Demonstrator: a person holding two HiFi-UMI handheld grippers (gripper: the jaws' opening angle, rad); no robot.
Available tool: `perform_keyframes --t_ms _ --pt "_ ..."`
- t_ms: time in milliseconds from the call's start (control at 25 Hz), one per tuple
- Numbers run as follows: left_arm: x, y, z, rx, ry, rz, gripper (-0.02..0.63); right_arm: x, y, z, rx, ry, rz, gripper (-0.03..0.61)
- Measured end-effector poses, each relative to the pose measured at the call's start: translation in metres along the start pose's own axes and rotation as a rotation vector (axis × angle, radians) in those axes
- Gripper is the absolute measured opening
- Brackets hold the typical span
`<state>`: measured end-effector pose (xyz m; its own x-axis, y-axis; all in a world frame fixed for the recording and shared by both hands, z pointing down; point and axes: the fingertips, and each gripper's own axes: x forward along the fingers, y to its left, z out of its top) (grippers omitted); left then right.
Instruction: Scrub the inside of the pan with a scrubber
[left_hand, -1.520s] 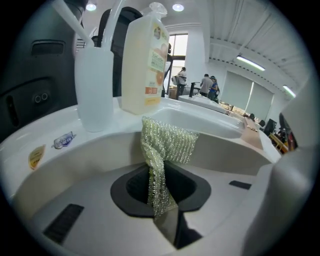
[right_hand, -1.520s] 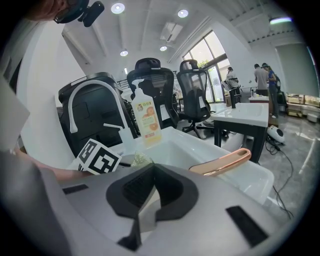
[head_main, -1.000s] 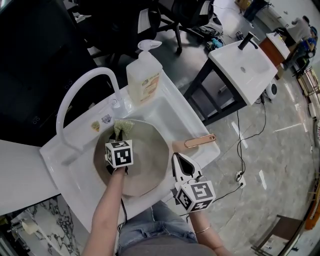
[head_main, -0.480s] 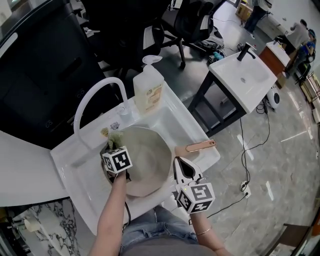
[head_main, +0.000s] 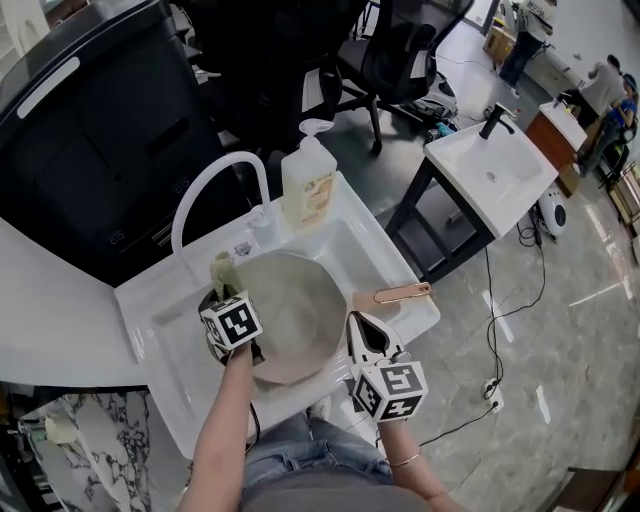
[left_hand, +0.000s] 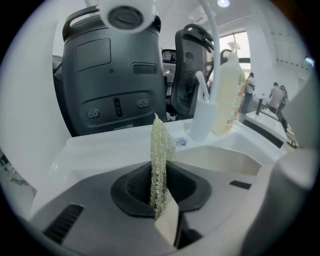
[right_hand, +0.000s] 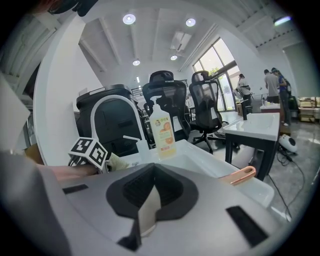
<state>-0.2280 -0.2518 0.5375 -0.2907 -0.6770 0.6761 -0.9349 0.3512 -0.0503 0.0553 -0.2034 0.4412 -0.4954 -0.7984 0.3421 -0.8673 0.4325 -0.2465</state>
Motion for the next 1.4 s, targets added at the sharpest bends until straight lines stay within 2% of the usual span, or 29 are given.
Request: perform_keyframes --t_ms 80,120,200,280,400,520,600,680,800,920,1000,1200,1400 --pt "-0.013 -0.010 0.003 0.035 -0.006 -0.106 0.067 -0.002 0.003 0.000 -0.001 -0.003 0.007 0.011" --pt "-0.019 -0.020 0.004 0.091 -0.008 -0.181 0.067 -0.003 0.004 0.001 -0.001 -0.005 0.008 0.011" --pt "-0.030 -0.044 0.006 0.275 -0.025 -0.316 0.068 -0.005 0.003 0.001 -0.001 -0.007 0.004 0.011" --pt "-0.033 -0.061 0.008 0.526 -0.068 -0.370 0.067 -0.007 0.000 -0.001 -0.001 -0.004 -0.005 0.011" --pt "-0.026 -0.078 0.010 0.949 -0.142 -0.343 0.067 -0.011 -0.006 -0.007 0.000 0.009 -0.024 0.011" --pt "-0.012 -0.089 0.005 1.376 -0.211 -0.245 0.067 -0.017 -0.010 -0.018 0.012 0.026 -0.050 0.011" --pt "-0.001 -0.091 -0.004 1.629 -0.238 -0.176 0.067 -0.021 -0.013 -0.023 0.024 0.032 -0.066 0.011" --pt "0.006 -0.091 -0.015 1.827 -0.247 -0.134 0.067 -0.024 -0.015 -0.026 0.031 0.035 -0.078 0.011" --pt "0.010 -0.087 -0.035 2.022 -0.202 -0.132 0.066 -0.028 -0.017 -0.028 0.038 0.033 -0.090 0.011" --pt "0.008 -0.078 -0.062 2.121 -0.050 -0.207 0.063 -0.032 -0.019 -0.027 0.045 0.024 -0.101 0.011" --pt "0.004 -0.070 -0.078 2.122 0.086 -0.276 0.061 -0.034 -0.018 -0.024 0.045 0.017 -0.103 0.011" --pt "-0.012 -0.041 -0.103 2.026 0.443 -0.430 0.063 -0.035 -0.014 -0.019 0.046 0.006 -0.096 0.011" --pt "-0.040 -0.024 -0.128 1.889 0.721 -0.584 0.063 -0.034 -0.008 -0.015 0.042 -0.002 -0.081 0.011"
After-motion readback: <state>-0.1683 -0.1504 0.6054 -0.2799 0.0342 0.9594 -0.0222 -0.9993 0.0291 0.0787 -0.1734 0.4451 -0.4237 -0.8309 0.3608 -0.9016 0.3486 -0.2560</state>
